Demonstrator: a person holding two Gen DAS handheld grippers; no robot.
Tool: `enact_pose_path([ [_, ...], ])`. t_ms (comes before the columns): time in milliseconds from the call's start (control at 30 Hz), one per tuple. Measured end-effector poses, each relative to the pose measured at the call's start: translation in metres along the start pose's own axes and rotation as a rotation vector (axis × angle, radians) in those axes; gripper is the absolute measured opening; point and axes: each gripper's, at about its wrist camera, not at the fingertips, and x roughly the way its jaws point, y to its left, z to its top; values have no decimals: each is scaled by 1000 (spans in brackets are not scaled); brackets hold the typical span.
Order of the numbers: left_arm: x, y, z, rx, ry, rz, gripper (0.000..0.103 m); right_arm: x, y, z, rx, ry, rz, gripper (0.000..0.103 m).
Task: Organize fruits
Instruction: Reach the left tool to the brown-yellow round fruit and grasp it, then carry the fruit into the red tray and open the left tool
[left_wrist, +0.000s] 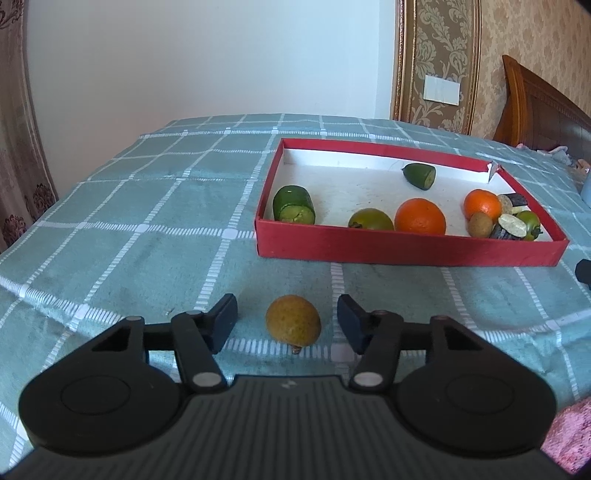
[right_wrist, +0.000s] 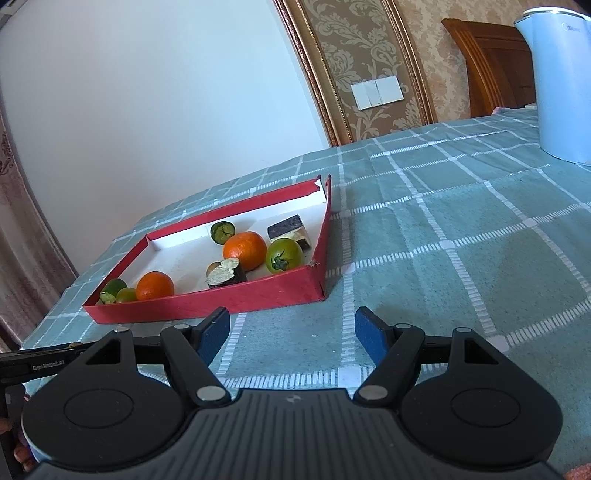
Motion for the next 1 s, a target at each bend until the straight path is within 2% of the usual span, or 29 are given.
enact_pose_path([
  [67, -1, 0, -1, -1, -2, 0, 53, 0, 0, 0, 2, 2, -5, 74],
  [233, -3, 0, -3, 2, -11, -4, 38, 0, -1, 0, 7, 4, -15, 74],
  [433, -6, 0, -4, 0, -17, -9, 27, 0, 0, 0, 10, 2, -24, 74],
  [833, -11, 2, -4, -17, -19, -4, 26, -1, -2, 0, 14, -5, -22, 74],
  [1000, -27, -2, 10, -9, -61, 17, 26, -2, -2, 0, 17, -10, -14, 74],
])
